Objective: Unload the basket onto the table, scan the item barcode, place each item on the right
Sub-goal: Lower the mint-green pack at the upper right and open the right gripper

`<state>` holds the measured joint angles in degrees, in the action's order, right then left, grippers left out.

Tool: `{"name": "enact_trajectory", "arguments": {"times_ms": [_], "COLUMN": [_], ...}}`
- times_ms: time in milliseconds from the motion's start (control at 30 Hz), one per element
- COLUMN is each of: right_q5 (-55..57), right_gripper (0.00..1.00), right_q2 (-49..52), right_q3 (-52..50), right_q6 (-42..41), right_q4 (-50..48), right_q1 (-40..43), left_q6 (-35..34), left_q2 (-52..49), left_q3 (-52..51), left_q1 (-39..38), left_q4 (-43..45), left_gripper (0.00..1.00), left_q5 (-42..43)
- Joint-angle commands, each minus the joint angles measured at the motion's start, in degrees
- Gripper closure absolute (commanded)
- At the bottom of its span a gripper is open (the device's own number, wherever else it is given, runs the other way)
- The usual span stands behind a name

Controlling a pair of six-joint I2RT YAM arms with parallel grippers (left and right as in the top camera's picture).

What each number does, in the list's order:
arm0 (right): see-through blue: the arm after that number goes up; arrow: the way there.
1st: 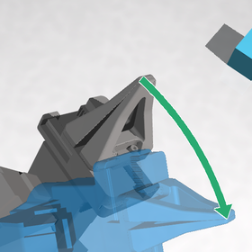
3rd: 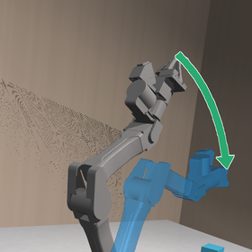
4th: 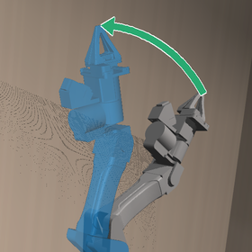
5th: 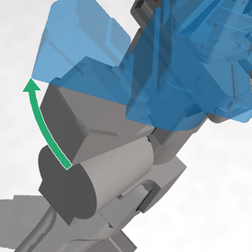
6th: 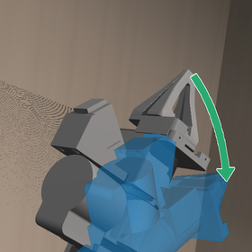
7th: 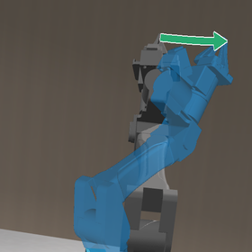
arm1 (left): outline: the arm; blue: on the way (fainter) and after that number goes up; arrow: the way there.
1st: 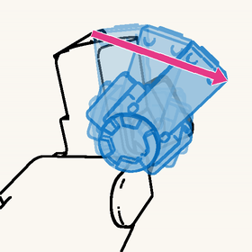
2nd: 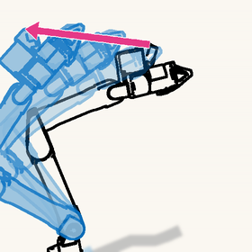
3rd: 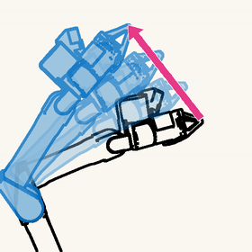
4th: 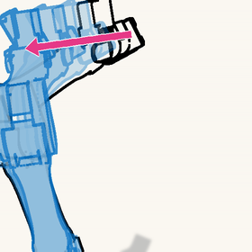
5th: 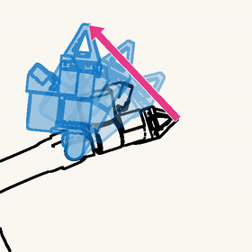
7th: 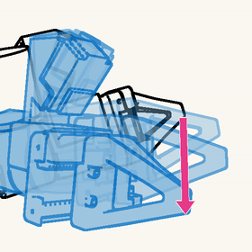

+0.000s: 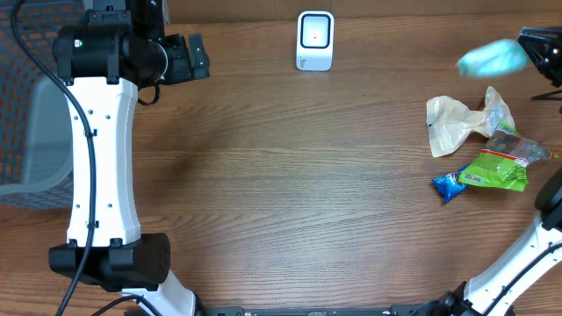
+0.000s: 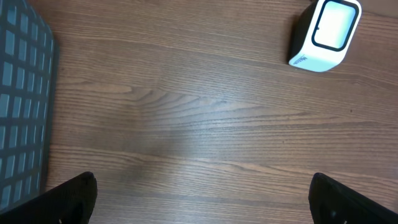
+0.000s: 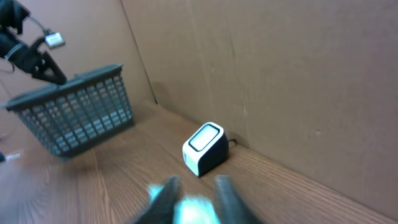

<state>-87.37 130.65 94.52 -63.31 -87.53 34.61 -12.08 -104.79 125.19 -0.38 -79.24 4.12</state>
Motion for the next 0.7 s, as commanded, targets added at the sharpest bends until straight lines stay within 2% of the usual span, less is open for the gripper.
{"name": "enact_trajectory", "arguments": {"times_ms": [0, 200, 333, 467, 667], "right_q5": [-2.51, -2.51, -2.51, -2.14, -2.29], "right_gripper": [0.0, 0.0, 0.0, 0.0, 0.0], "right_q2": [-1.66, -1.66, -1.66, -1.66, -2.21], "right_q3": [0.79, 0.81, 0.81, 0.81, 0.87], "right_q6": [-8.74, -9.92, -20.76, -25.16, -31.76], "right_q4": [-3.08, -3.08, -2.8, 0.24, -1.33], "right_q1": [0.5, 0.5, 0.5, 0.17, -1.46], "left_q6": [-0.79, -0.79, -0.79, -0.79, -0.79], "left_q2": [0.96, 0.96, 0.96, 0.96, 0.96], "left_q3": [0.17, 0.17, 0.17, 0.17, 0.17], "left_q1": [0.0, 0.0, -0.02, 0.0, 0.0], "left_q4": [0.15, 0.15, 0.13, 0.15, 0.13], "left_gripper": [0.0, 0.0, 0.0, 0.0, 0.0], "left_q5": [0.35, 0.35, 0.35, 0.35, 0.37]}}
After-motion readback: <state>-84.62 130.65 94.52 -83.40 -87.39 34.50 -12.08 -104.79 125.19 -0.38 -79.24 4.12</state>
